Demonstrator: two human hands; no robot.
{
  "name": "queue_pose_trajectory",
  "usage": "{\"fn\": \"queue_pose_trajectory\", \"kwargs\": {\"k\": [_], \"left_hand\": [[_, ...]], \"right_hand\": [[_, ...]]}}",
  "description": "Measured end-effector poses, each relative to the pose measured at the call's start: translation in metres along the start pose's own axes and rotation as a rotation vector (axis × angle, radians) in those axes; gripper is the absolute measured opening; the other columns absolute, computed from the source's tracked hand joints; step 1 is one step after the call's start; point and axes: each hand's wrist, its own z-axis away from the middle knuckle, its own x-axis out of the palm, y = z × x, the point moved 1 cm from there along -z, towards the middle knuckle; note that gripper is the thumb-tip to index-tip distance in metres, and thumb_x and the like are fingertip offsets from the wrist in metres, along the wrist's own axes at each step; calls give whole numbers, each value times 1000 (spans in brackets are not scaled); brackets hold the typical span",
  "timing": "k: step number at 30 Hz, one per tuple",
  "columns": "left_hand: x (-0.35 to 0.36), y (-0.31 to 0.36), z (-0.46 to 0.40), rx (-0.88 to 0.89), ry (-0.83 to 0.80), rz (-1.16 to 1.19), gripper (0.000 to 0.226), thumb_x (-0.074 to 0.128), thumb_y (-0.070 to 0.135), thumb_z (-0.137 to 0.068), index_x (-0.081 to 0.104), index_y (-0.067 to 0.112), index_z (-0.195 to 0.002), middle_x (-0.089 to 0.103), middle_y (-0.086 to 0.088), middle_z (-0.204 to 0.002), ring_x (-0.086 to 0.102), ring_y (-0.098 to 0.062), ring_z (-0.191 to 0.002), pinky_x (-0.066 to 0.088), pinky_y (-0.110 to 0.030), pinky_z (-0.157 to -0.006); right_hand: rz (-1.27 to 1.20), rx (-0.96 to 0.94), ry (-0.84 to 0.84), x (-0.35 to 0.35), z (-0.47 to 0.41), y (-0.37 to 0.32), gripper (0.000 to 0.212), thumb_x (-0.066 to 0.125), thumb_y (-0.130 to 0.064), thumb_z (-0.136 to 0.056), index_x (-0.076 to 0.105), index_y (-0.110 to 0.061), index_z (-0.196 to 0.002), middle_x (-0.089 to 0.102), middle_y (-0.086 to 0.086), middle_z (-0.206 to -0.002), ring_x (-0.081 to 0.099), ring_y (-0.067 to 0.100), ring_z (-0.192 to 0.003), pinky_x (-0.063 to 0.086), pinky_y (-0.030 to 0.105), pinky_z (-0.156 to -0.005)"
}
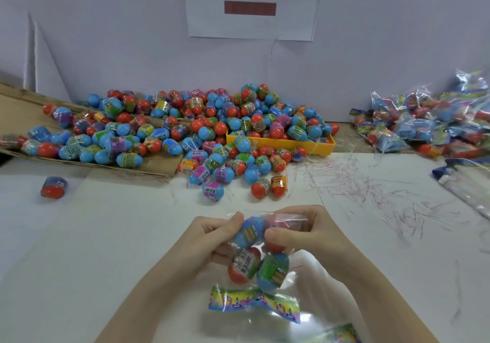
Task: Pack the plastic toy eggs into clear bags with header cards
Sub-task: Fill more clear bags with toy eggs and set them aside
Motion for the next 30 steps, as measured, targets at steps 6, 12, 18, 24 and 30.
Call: {"fn": "queue_pose_trajectory", "kwargs": {"k": [6,12,18,24,30], "left_hand": [[-8,-3,-3,173,432,55,36,49,47,-72,72,21,-80,75,4,-77,71,-18,-64,54,-22,-53],[-8,-8,-9,265,571,-108,19,56,28,-86,71,26,-74,72,14,-75,68,-11,-67,47,-22,-59],[0,-20,-7,381,448,-952,15,75,50,-69,74,39,-78,57,24,-87,47,6,-83,34,-7,-70],[3,-19,-6,526,404,-1089,10,83,29,-63,78,25,-70,69,1,-88,61,-19,-76,51,-38,-63],[4,-21,-7,551,453,-819,7,80,13,-69,76,19,-71,62,12,-94,54,-2,-83,42,-19,-76]], "right_hand": [[-16,20,89,-36,1,-31,22,82,-23,-55,76,-16,-75,72,4,-74,68,12,-65,51,17,-54],[-352,-54,816,-142,-31,-96,72,43,-62,-83,35,-16,-137,39,9,-142,42,24,-127,34,48,-106],[627,-110,254,-84,-16,-43,45,61,-59,-61,63,-41,-102,60,-25,-103,52,-13,-95,40,10,-79],[1093,-203,-106,-35,0,11,52,61,-63,-68,58,-44,-116,36,-34,-119,26,-7,-115,20,25,-91],[637,-66,171,-30,4,21,69,72,-56,-58,42,-51,-120,40,-30,-124,35,-6,-119,28,24,-104]]}}
